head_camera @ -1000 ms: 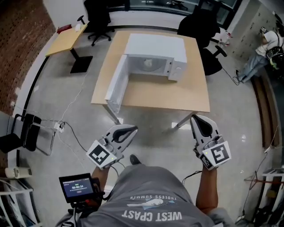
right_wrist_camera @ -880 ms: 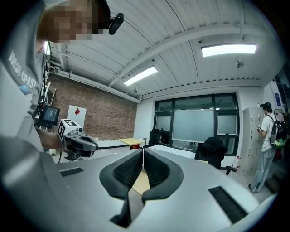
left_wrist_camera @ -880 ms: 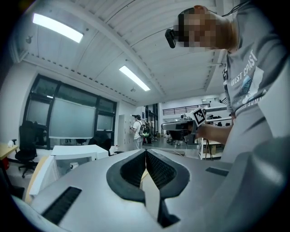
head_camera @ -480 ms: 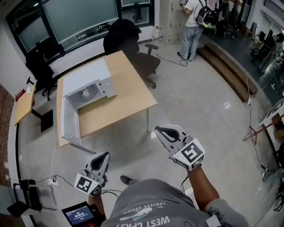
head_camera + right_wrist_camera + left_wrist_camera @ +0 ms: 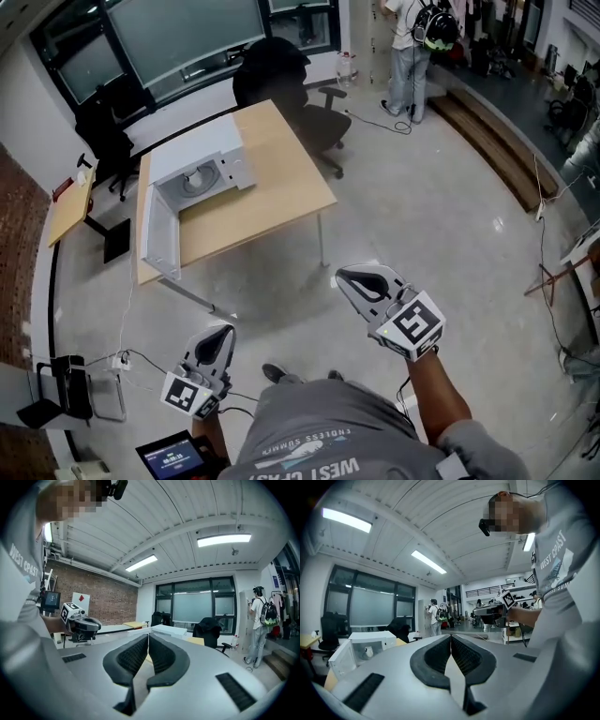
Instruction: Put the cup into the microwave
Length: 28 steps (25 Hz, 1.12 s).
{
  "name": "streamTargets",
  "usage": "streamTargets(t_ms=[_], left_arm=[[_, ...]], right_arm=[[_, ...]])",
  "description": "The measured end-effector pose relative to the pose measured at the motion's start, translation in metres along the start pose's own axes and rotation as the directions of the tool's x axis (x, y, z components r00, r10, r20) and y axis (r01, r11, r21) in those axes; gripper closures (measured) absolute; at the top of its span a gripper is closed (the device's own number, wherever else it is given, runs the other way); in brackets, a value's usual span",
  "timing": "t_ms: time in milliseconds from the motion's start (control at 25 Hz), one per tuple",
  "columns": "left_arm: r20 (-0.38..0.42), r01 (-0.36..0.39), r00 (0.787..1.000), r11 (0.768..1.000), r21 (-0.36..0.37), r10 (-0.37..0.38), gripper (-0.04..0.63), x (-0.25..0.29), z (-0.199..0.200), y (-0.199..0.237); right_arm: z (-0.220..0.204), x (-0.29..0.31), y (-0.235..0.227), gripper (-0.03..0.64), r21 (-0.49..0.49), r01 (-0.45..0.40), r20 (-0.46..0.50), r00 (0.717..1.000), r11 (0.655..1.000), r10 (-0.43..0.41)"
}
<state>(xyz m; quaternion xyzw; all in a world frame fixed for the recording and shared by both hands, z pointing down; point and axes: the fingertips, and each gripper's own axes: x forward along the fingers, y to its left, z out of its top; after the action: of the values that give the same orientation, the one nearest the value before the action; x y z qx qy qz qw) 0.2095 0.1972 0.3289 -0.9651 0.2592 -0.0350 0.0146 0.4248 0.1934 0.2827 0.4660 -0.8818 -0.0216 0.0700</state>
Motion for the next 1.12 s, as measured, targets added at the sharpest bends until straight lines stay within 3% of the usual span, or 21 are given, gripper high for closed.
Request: streamTargets(t_ms=[240, 360, 520, 640, 880, 1120], left_arm=[[0.004, -0.056, 0.998, 0.998, -0.004, 0.056, 0.574, -0.050, 0.006, -0.011], [0.020, -0.039, 0.999, 0.999, 0.002, 0.039, 0.574, -0.082, 0.014, -0.030], [-0.082, -0.014, 0.997, 1.000, -0.016, 0.013, 0.574, -0.133, -0.013, -0.039], [-0.033, -0.003, 0.999, 0.999, -0.053, 0.001, 0.574, -0.166, -0.020, -0.024], [0.020, 0.019, 1.000, 1.000, -0.011, -0.019, 0.574, -0.264, -0.044, -0.018], [0.049, 0.040, 0.998, 0.999, 0.006, -0.040, 0.574, -0.308, -0.052, -0.028]], right_arm=[[0.022, 0.006, 0.055, 0.598, -0.012, -0.085, 0.034, 0.996, 0.996, 0.085], [0.041, -0.009, 0.094, 0.598, -0.003, -0.094, 0.052, 0.994, 0.996, 0.094], [0.053, -0.004, 0.149, 0.598, -0.014, -0.099, 0.042, 0.994, 0.995, 0.099], [0.041, 0.020, 0.197, 0.598, 0.004, -0.095, 0.058, 0.994, 0.995, 0.095], [0.040, 0.051, 0.308, 0.598, 0.031, -0.114, 0.066, 0.992, 0.993, 0.112], [0.028, 0.046, 0.362, 0.598, 0.024, -0.106, 0.040, 0.994, 0.994, 0.105]])
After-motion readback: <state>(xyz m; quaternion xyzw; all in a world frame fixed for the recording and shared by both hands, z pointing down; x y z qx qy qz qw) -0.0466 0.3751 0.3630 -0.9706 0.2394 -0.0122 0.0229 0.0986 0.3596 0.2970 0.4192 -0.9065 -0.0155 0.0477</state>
